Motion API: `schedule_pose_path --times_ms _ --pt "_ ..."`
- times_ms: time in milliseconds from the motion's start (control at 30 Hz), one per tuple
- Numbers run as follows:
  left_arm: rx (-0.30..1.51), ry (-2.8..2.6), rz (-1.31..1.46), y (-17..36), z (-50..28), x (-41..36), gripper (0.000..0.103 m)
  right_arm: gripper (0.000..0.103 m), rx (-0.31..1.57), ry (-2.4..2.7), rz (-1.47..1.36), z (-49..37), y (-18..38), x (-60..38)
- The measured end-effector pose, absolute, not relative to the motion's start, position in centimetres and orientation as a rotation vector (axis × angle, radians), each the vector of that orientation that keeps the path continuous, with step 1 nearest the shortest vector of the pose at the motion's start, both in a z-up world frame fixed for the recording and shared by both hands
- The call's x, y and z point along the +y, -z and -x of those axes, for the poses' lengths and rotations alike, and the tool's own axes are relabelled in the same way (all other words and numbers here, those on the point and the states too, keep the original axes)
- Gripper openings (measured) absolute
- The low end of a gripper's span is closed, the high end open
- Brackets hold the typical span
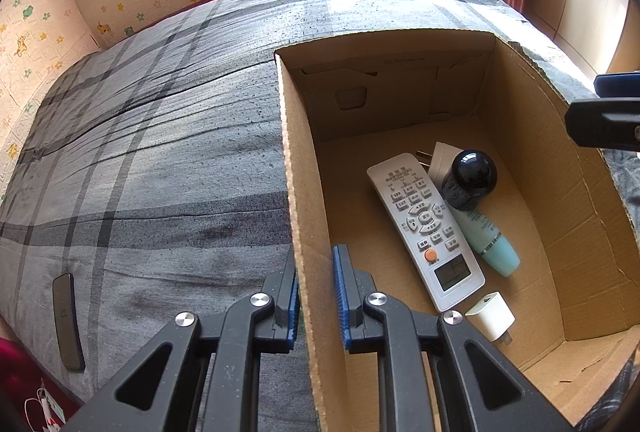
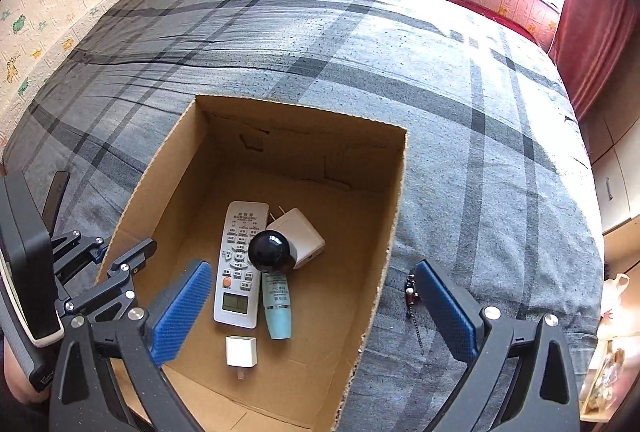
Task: Organize rigid objects
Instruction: 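Move the right gripper back over the blue key tag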
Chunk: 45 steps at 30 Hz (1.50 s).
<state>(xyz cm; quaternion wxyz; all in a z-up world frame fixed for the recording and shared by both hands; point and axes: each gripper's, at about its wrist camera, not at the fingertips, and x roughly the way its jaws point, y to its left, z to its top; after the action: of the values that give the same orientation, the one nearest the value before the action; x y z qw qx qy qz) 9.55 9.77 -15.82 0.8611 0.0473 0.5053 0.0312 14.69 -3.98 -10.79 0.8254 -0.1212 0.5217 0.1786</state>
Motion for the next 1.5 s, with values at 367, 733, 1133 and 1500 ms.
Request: schedule_pose_path --times_ms 367,733,1133,1500 --pt "1.061 -0.065 -0.099 15.8 -9.6 9.7 0.017 0.103 1.089 -0.263 0.190 -16.1 10.2 -10.8" --pt "1.061 -0.065 -0.099 15.8 -9.6 9.8 0.017 0.103 1.112 -0.133 0.141 -17.1 12.9 -17.0" --pt "1.062 -0.065 -0.099 15.8 -9.5 9.9 0.017 0.103 1.150 -0.053 0.164 -17.3 18.2 -19.8" --pt "1.062 -0.065 -0.100 15.8 -9.5 9.9 0.016 0.102 1.228 -0.018 0.161 -17.5 22.6 -20.6"
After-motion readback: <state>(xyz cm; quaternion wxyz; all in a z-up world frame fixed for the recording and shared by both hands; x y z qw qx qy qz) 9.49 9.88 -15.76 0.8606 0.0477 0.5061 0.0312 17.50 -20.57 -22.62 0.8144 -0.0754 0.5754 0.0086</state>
